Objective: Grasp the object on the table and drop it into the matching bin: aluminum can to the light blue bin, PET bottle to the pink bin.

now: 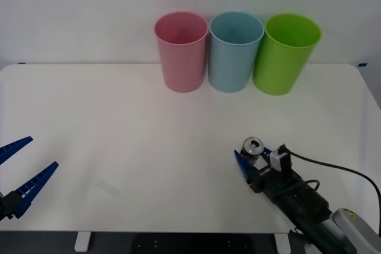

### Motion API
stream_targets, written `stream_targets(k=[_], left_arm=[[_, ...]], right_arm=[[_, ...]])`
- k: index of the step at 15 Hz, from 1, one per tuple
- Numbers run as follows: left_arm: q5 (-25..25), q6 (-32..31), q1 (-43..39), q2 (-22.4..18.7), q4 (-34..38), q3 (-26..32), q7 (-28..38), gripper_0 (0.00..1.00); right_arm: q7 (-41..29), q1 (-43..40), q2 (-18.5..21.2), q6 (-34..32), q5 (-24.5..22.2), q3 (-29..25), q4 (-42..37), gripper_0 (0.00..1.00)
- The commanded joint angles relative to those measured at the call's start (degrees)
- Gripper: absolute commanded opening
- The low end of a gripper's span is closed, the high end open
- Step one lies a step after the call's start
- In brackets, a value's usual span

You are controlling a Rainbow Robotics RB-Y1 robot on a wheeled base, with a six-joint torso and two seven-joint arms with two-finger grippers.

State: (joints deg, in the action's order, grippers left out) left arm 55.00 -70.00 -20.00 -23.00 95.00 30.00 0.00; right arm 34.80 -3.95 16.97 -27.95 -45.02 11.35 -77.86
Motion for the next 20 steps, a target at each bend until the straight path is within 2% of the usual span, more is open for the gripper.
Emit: stream_targets(k=[1,5,9,12,15,20], left_arm=[[0.0,0.0,0.0,0.0,0.0,0.0,0.0,1.0],[0.0,0.0,0.0,0.0,0.0,0.0,0.0,1.0],[0.0,0.0,0.0,0.0,0.0,0.0,0.0,1.0],[0.0,0.0,0.0,0.0,0.0,0.0,0.0,1.0],[0.0,0.0,0.0,0.0,0.0,0.0,0.0,1.0],[0.0,0.0,0.0,0.0,0.0,0.0,0.0,1.0]], right_arm=[[0.1,0.0,0.1,-0.4,1.2,0.0,0.0,0.0],[-0.2,0.0,0.0,-1.8,1.3,-1.6,-0.9,0.0],[-2.5,0.0,0.7,-2.2,1.2,-3.4,-4.9,0.0],[-10.2,-0.2,2.1,-2.7,-2.1,-5.1,-9.2,0.0],[-18.0,-0.2,2.1,-5.3,-6.3,-7.9,-13.5,0.0],[-31.4,0.3,2.8,-5.4,-13.2,-10.6,-21.3,0.0]])
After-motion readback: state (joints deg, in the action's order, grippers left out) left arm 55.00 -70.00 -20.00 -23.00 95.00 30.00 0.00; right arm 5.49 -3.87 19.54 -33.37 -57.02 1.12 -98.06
